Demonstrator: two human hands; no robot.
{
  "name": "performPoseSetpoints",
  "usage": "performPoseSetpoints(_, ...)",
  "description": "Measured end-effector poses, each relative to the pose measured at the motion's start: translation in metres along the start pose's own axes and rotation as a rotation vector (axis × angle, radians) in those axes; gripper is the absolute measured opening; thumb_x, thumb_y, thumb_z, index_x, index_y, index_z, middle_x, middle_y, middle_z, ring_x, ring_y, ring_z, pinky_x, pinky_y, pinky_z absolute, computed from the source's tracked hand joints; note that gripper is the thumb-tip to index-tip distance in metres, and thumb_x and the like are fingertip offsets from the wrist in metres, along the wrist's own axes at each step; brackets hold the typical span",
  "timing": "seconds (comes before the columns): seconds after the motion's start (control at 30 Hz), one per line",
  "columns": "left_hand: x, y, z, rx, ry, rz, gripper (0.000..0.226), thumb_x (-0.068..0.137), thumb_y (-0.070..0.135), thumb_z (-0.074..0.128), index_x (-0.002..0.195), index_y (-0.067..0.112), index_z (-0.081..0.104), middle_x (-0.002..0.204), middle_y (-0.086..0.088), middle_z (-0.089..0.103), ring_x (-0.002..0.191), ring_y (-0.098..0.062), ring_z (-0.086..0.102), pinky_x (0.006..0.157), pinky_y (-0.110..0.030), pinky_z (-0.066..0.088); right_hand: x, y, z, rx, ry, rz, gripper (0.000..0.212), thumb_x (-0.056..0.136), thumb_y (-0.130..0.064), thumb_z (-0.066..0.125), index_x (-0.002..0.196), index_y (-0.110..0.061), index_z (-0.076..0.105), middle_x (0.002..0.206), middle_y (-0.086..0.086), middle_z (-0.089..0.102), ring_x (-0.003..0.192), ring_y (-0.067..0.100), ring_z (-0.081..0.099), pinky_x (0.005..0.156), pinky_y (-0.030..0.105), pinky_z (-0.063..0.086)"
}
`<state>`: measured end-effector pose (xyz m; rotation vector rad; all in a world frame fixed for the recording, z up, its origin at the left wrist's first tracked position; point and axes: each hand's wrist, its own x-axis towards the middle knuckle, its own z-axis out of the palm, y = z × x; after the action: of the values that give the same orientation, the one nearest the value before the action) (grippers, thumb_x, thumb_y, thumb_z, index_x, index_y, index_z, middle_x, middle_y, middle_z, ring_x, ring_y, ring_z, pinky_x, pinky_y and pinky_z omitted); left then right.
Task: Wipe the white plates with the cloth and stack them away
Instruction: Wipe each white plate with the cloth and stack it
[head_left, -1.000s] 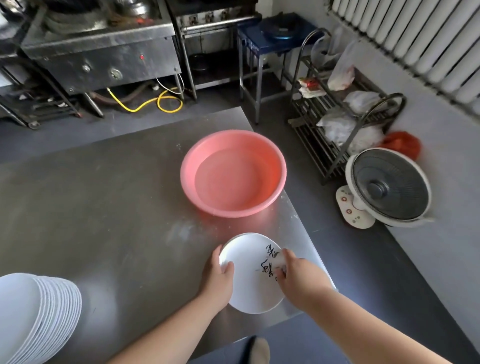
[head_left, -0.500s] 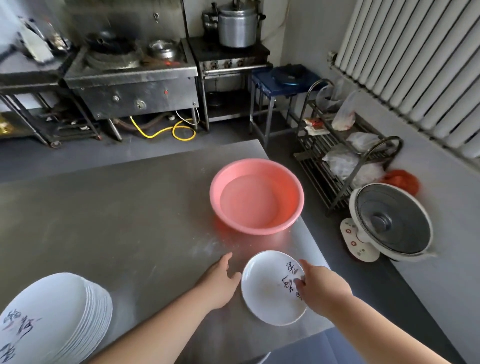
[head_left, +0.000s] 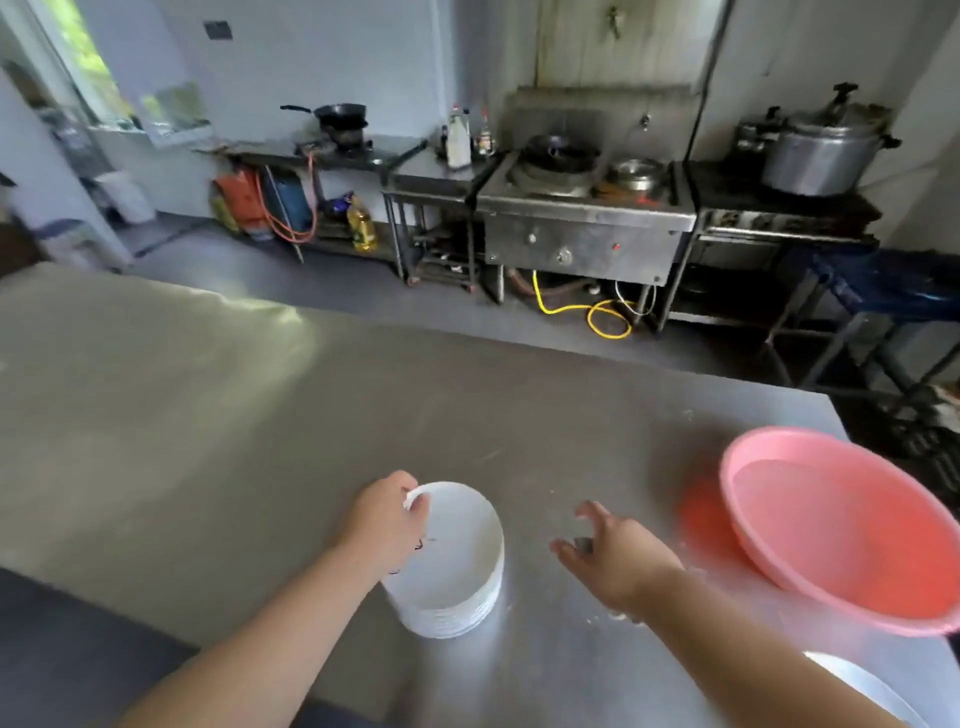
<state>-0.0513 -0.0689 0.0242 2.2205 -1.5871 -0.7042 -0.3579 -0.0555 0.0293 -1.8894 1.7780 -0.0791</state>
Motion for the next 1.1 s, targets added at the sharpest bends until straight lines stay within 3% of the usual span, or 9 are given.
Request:
performPoseSetpoints(0.07, 0.003, -0.042, -0.012, 0.069, 0.003, -0.058, 0.026, 0.099, 0.046, 0.056, 0.119, 0.032, 0.063, 0.097, 0.017, 0.061, 0.089, -0.016, 0.064, 0.077, -0.03, 0.054, 0.017, -0.032, 0.019, 0.03, -0.054, -0.016, 0.064, 0.096, -0.07, 0.047, 0.144, -0.029, 0.039, 0.052, -0.029, 0.061, 0.035, -0.008, 0.05, 0.04, 0.017, 0.035)
performPoseSetpoints(0.13, 0.004, -0.073, -0.014, 0.119, -0.03, -0.087, 0.027, 0.098, 0.053, 0.053, 0.114, 0.033, 0.062, 0.104, 0.015, 0.064, 0.096, -0.016, 0.063, 0.084, -0.032, 0.054, 0.032, -0.055, 0.037, 0.026, -0.086, 0.021, 0.059, 0.094, -0.068, 0.048, 0.138, -0.029, 0.043, 0.056, -0.013, 0.066, 0.038, -0.001, 0.055, 0.046, 0.02, 0.041)
performPoseSetpoints(0.23, 0.005, -0.094, -0.01, 0.172, -0.085, -0.096, 0.033, 0.098, 0.062, 0.048, 0.094, 0.031, 0.057, 0.098, 0.013, 0.065, 0.093, -0.017, 0.063, 0.084, -0.035, 0.056, 0.049, -0.075, 0.059, -0.027, -0.087, 0.125, 0.039, 0.095, -0.056, 0.05, 0.115, -0.023, 0.054, 0.087, -0.007, 0.065, 0.071, 0.02, 0.069, 0.064, 0.026, 0.049)
performPoseSetpoints(0.33, 0.01, -0.098, 0.0, 0.222, -0.137, -0.056, 0.042, 0.099, 0.065, 0.043, 0.086, 0.027, 0.055, 0.089, 0.011, 0.064, 0.086, -0.02, 0.063, 0.076, -0.032, 0.053, 0.058, -0.077, 0.076, -0.085, -0.089, 0.18, 0.029, 0.099, -0.046, 0.047, 0.106, -0.02, 0.057, 0.099, 0.002, 0.068, 0.078, 0.028, 0.064, 0.07, 0.029, 0.051)
performPoseSetpoints(0.63, 0.025, -0.095, 0.024, 0.154, -0.158, 0.034, 0.035, 0.101, 0.038, 0.049, 0.074, 0.017, 0.049, 0.069, 0.004, 0.058, 0.06, -0.019, 0.046, 0.052, -0.029, 0.032, 0.053, -0.076, 0.088, -0.119, -0.037, 0.205, 0.024, 0.107, -0.041, 0.038, 0.103, -0.019, 0.047, 0.093, 0.005, 0.062, 0.07, 0.028, 0.056, 0.064, 0.033, 0.048)
performPoseSetpoints(0.73, 0.022, -0.095, 0.025, 0.041, -0.162, 0.074, 0.034, 0.1, 0.037, 0.054, 0.072, 0.018, 0.051, 0.065, 0.007, 0.055, 0.057, -0.016, 0.045, 0.052, -0.029, 0.033, 0.043, -0.071, 0.083, 0.055, -0.044, 0.237, 0.025, 0.107, -0.036, 0.035, 0.097, -0.015, 0.046, 0.073, 0.009, 0.069, 0.04, 0.026, 0.054, 0.046, 0.033, 0.051)
performPoseSetpoints(0.8, 0.018, -0.088, 0.025, -0.028, -0.15, 0.111, 0.035, 0.1, 0.036, 0.056, 0.07, 0.02, 0.049, 0.062, 0.008, 0.053, 0.055, -0.014, 0.043, 0.052, -0.03, 0.032, 0.033, -0.064, 0.079, 0.198, -0.046, 0.254, 0.022, 0.106, -0.035, 0.035, 0.094, -0.018, 0.044, 0.06, 0.012, 0.069, 0.029, 0.025, 0.049, 0.035, 0.029, 0.044)
performPoseSetpoints(0.97, -0.001, -0.05, 0.034, -0.122, -0.11, 0.203, 0.035, 0.097, 0.034, 0.057, 0.069, 0.022, 0.04, 0.054, 0.014, 0.047, 0.049, -0.01, 0.035, 0.051, -0.03, 0.031, -0.008, -0.032, 0.063, 0.462, 0.037, 0.275, 0.02, 0.103, -0.034, 0.038, 0.086, -0.024, 0.035, 0.053, 0.01, 0.067, 0.029, 0.022, 0.036, 0.035, 0.022, 0.035)
performPoseSetpoints(1.1, -0.033, -0.01, 0.057, -0.155, -0.193, 0.237, 0.027, 0.093, 0.036, 0.059, 0.078, 0.021, 0.044, 0.058, 0.011, 0.049, 0.051, -0.01, 0.038, 0.054, -0.03, 0.034, -0.053, 0.008, 0.058, 0.518, 0.13, 0.337, 0.018, 0.1, -0.035, 0.038, 0.084, -0.028, 0.036, 0.058, 0.008, 0.07, 0.029, 0.025, 0.041, 0.034, 0.022, 0.034)
